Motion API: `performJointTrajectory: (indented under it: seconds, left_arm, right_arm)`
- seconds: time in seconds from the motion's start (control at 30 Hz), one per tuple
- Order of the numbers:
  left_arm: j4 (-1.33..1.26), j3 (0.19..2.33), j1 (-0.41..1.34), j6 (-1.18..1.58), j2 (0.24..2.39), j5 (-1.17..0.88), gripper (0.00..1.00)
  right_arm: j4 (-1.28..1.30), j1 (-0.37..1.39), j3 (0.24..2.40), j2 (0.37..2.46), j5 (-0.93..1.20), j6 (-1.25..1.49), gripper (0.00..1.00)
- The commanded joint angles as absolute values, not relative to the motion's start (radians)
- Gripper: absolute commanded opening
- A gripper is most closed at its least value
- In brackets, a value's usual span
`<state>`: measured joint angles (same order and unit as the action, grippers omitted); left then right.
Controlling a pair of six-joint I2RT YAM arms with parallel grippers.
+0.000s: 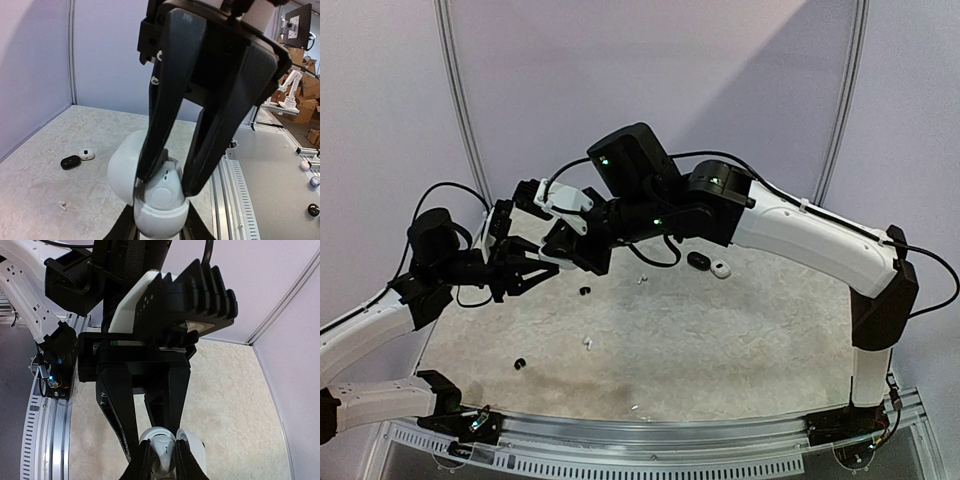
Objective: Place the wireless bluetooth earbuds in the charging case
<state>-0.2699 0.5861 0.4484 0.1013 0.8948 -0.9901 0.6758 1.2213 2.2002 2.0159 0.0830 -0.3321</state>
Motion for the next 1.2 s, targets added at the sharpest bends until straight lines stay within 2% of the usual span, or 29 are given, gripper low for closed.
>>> performJointTrajectory:
  seconds: [0.0, 0.63, 1.17]
  left_arm:
    - [-0.335, 0.592, 0.469, 0.103, 0.868, -1.024, 0.00]
    - [-0.337, 0.588, 0.468, 0.104, 0.871, -1.024, 0.00]
    - [-0.325, 0.590, 0.468, 0.088, 0.872, -1.025, 0.00]
  right_arm:
    - [0.675, 1.203, 2.150, 1.989, 0.049, -0.294, 0.18]
    - [0.645, 1.186, 2.148, 1.966, 0.110, -0.272, 0.23]
    - [0.670, 1.185, 2.149, 1.973, 0.136, -0.279, 0.04]
